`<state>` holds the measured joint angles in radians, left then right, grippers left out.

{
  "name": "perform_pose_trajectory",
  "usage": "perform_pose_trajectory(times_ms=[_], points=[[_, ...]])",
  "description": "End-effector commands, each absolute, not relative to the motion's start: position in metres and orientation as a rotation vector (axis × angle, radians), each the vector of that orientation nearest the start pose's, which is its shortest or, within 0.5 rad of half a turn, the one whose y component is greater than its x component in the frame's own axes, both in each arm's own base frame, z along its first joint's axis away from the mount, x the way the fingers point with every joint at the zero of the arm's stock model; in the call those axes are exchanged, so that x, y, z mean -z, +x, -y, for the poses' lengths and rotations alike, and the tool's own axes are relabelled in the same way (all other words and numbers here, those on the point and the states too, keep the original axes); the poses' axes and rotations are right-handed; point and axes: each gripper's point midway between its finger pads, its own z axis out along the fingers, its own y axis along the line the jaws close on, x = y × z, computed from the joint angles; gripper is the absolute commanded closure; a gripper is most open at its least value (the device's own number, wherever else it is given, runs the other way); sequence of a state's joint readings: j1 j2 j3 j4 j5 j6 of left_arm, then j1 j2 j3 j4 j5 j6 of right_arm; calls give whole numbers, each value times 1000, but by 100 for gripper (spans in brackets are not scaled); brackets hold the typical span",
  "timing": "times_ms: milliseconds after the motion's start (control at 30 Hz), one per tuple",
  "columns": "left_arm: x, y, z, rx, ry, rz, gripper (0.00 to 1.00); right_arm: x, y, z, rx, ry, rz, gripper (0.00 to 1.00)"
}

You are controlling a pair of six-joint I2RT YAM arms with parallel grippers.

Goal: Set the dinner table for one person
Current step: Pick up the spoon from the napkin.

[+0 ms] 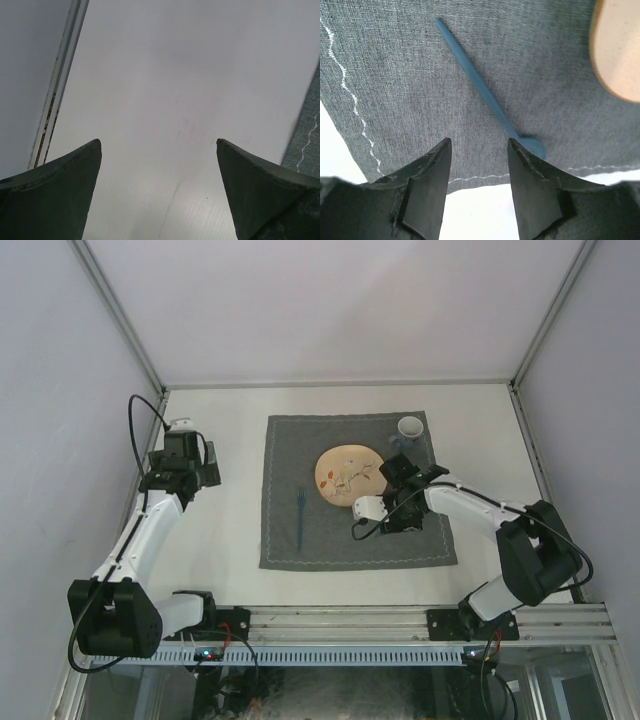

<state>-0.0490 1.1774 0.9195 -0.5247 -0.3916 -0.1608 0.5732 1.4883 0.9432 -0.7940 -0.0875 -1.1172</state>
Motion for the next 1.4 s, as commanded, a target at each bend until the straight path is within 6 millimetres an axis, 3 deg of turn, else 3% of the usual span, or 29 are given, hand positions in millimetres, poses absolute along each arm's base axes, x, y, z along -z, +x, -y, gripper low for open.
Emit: perform_pose_trajectory(times_ms=[0,167,733,1367], points=[[-162,317,-56,-407,-322,-2248,0,-39,250,-140,-50,-2284,-1819,53],[-162,316,-59,-421,-331,-2244,0,-31,244,-144,-113,-2315,-1837,58],[-159,313,-64,-446,-344,-2245,0,-31,260,-158,-172,-2362,-1856,69],[-155,317,-64,-453,-339,-2255,0,-21,254,-150,-214,-2348,-1945,76]])
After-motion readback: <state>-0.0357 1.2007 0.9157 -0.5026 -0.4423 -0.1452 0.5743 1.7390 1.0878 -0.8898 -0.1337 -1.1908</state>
